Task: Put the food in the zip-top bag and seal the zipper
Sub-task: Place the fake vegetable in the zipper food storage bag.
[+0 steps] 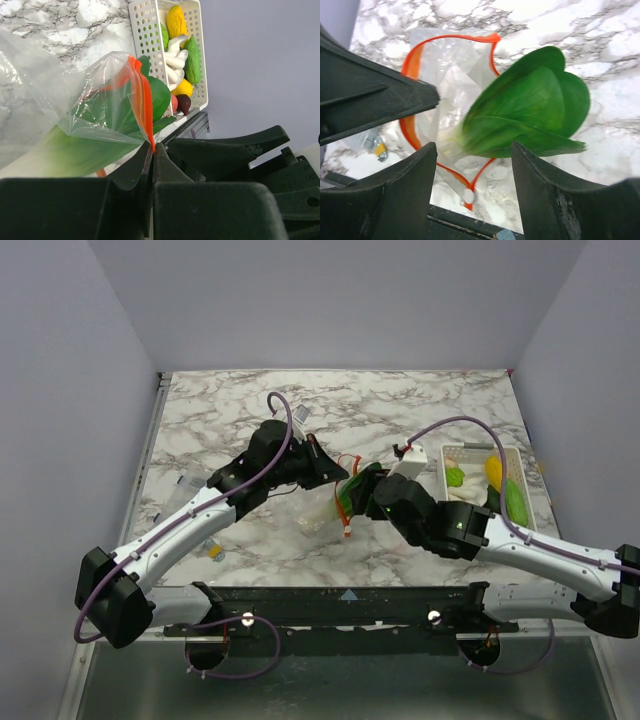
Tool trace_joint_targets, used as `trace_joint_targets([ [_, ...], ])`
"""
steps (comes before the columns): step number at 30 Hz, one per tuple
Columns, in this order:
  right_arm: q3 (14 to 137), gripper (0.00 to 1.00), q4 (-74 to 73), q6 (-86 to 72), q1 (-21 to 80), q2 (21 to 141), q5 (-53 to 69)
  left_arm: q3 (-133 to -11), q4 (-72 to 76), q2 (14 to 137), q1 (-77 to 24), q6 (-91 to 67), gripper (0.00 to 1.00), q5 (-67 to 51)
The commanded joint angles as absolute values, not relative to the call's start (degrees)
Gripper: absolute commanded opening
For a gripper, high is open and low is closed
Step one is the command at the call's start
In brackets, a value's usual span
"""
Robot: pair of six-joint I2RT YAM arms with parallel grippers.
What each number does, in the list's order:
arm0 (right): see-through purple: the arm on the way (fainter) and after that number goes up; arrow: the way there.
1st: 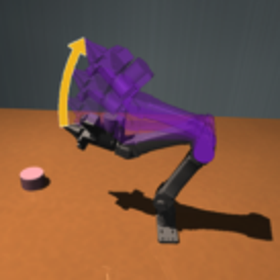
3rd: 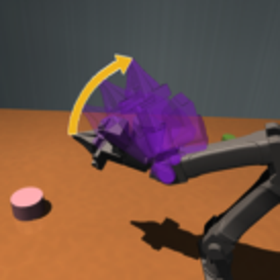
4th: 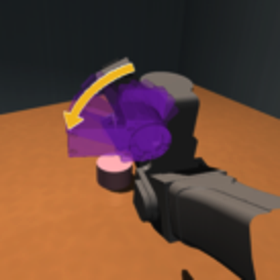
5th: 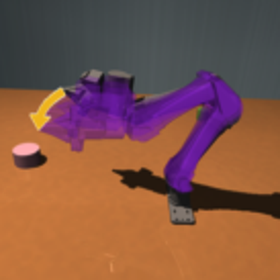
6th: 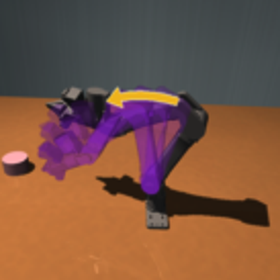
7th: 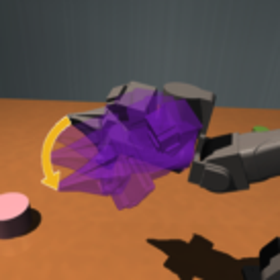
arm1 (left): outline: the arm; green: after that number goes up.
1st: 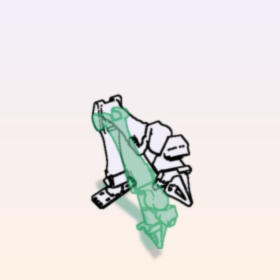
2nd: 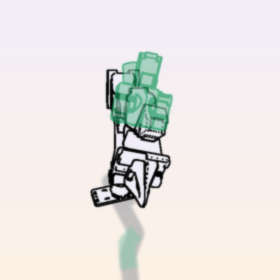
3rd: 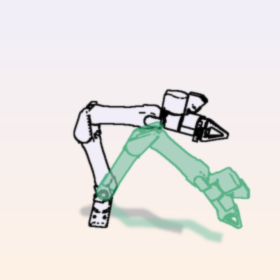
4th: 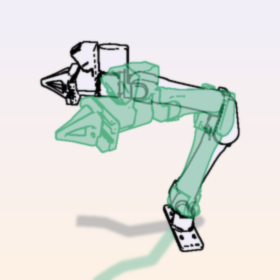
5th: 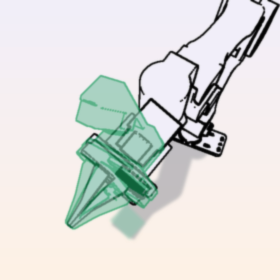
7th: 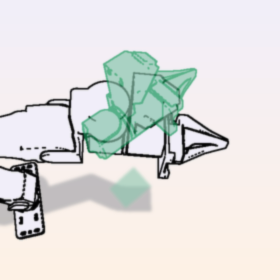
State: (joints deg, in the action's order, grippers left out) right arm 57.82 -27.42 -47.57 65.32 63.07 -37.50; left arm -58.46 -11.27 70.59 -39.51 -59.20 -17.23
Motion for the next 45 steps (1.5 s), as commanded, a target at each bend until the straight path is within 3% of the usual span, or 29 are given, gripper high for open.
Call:
trace_joint_targets([
  [1,60.5,0.64,-38.4,-53.0,64.9,62.2,-44.7,-59.0,-10.2,70.1,-39.8,-58.4,0.0,-18.8],
  [4,57.9,0.73,-39.6,-54.5,63.2,56.6,-39.4,-59.0,-10.6,70.4,-39.7,-58.3,0.0,-18.8],
  [9,50.0,0.98,-34.6,-52.4,59.1,48.5,-25.7,-59.8,-11.0,71.5,-39.8,-57.9,0.0,-19.6],
  [20,28.9,1.0,-4.8,-44.8,34.7,47.8,8.5,-60.7,-11.9,73.3,-39.8,-57.8,0.0,-21.6],
  [30,20.8,0.99,30.2,-40.1,32.2,55.3,25.6,-61.9,-13.1,74.1,-39.8,-56.8,0.0,-23.5],
  [33,20.6,0.9,32.5,-37.6,32.2,55.5,24.3,-62.3,-13.6,74.3,-39.9,-56.6,0.0,-23.6],
  [36,22.6,0.63,29.0,-35.0,32.2,57.0,23.6,-62.6,-13.8,74.6,-39.9,-56.4,0.0,-24.1],
  [42,25.6,0.18,27.0,-30.9,32.4,57.9,27.9,-63.1,-13.8,74.9,-40.0,-55.9,0.0,-25.1],
  [45,32.2,0.01,18.0,-27.8,33.7,58.3,30.0,-63.5,-14.1,75.2,-39.9,-55.2,0.0,-24.6],
])
